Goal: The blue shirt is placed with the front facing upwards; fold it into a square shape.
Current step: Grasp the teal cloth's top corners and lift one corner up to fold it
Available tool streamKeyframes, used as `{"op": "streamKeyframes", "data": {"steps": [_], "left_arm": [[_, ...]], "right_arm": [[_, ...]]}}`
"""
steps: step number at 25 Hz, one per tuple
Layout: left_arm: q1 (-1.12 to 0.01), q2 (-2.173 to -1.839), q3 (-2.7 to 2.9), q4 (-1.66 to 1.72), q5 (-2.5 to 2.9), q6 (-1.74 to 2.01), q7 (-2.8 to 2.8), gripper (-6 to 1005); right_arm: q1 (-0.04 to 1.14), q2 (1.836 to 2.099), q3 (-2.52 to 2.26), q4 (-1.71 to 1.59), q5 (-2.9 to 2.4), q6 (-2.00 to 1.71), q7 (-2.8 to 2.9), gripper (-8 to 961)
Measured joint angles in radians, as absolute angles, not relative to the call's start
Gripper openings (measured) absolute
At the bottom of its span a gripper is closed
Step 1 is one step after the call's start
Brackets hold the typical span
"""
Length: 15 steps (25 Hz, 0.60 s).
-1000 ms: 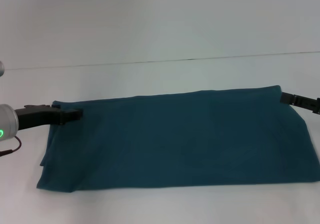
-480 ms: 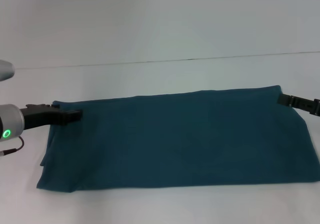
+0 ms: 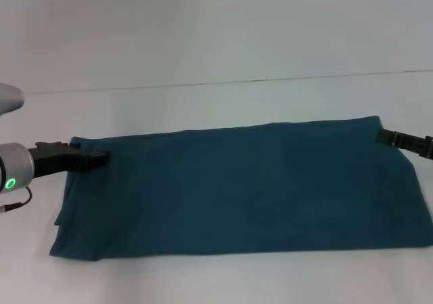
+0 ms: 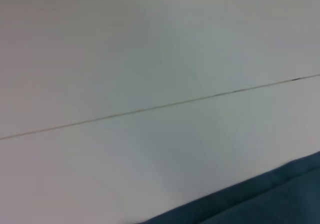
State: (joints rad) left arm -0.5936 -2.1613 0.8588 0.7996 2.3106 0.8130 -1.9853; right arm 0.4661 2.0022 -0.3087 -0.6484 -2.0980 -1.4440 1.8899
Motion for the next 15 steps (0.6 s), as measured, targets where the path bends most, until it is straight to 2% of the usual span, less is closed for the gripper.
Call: {"op": "streamKeyframes", "data": {"steps": [4, 15], "left_arm": [[-0.594, -2.161, 0.868, 0.799, 2.331, 0.802, -1.984, 695], [-0.596, -2.163, 0.893, 0.799, 2.335, 0.803, -1.983, 334]], "right_arm": [[0.466, 2.003, -0.308, -0.647, -2.097, -1.444, 1.89, 623], [0.465, 2.005, -0.307, -0.647, -2.097, -1.444, 1.89, 621]]}}
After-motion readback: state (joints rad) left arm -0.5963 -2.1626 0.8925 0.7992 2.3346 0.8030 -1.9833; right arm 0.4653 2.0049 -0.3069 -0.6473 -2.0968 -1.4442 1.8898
